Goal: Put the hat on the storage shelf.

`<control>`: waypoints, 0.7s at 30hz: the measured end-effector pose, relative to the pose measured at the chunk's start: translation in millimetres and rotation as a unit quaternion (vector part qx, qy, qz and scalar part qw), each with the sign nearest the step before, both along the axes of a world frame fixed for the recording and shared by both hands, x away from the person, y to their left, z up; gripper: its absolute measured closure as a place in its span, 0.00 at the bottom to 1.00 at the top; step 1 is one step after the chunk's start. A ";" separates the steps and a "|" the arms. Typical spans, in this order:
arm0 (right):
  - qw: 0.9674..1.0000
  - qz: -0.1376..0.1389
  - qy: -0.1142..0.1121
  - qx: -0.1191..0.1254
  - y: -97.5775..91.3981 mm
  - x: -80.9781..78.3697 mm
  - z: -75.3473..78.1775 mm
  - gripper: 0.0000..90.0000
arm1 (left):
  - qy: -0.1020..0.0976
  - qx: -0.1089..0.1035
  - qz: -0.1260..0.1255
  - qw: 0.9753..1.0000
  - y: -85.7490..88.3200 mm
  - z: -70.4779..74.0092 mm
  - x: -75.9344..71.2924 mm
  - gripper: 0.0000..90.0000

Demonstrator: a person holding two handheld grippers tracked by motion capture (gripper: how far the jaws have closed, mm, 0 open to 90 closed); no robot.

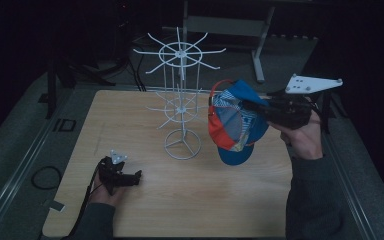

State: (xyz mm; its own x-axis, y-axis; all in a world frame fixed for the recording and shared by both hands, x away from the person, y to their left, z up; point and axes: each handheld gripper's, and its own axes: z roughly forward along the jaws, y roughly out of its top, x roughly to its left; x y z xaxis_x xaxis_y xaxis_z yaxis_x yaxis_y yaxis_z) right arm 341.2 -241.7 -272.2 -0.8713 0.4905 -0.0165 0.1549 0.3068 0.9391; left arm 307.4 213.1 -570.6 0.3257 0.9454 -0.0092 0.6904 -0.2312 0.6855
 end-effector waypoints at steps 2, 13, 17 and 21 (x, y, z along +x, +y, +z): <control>1.000 0.001 -0.002 0.003 0.1 -0.3 0.8 0.98 | 0.000 0.000 0.000 1.000 0.0 0.0 0.0 0.00; 1.000 -0.002 -0.011 0.017 -4.2 -1.8 8.3 0.98 | 0.000 0.000 0.000 1.000 0.0 0.0 0.0 0.00; 1.000 -0.003 -0.016 0.019 -5.4 -2.0 13.1 0.98 | 0.000 0.000 0.000 1.000 0.0 0.0 0.0 0.00; 1.000 0.001 -0.018 0.021 -4.3 -1.8 18.2 0.98 | 0.000 0.000 0.000 1.000 0.0 0.0 0.0 0.00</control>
